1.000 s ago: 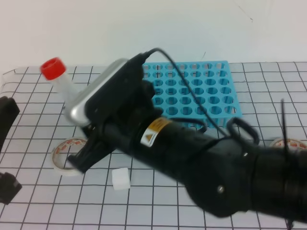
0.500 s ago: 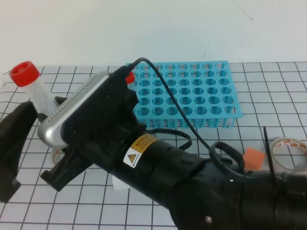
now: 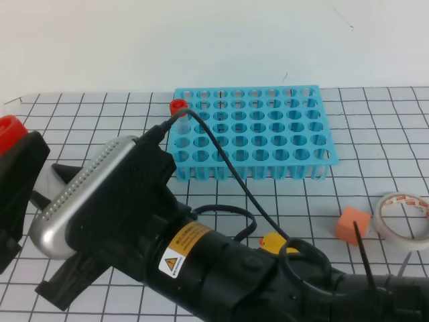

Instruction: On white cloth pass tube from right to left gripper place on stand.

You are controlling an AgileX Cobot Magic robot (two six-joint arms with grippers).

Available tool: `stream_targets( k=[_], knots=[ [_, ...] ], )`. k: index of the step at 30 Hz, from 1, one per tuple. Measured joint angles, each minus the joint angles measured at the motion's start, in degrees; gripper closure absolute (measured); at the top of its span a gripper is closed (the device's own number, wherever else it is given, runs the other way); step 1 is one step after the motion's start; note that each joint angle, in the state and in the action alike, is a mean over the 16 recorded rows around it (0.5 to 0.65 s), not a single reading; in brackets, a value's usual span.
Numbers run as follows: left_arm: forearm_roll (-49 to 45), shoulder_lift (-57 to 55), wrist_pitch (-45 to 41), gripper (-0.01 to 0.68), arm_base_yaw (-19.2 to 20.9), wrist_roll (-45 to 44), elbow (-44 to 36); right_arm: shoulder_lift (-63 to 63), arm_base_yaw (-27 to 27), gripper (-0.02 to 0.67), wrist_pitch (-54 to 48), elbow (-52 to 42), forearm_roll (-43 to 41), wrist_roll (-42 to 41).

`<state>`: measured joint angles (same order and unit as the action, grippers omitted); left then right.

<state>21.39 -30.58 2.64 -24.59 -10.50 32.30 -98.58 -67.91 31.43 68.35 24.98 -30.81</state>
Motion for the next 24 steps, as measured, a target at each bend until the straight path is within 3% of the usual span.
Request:
stream_targets(
  k=[14,24],
  knots=[
    [1.87,0.0,0.63,0.305,0.0,-0.01,0.0,-0.02,-1.68,0.417,1.94,-0.16,-2.87,0.26],
    [1.97,0.0,0.7,0.362,0.0,-0.41,0.0,-0.02,-2.12,0.417,2.34,-0.16,-4.98,0.28]
  ],
)
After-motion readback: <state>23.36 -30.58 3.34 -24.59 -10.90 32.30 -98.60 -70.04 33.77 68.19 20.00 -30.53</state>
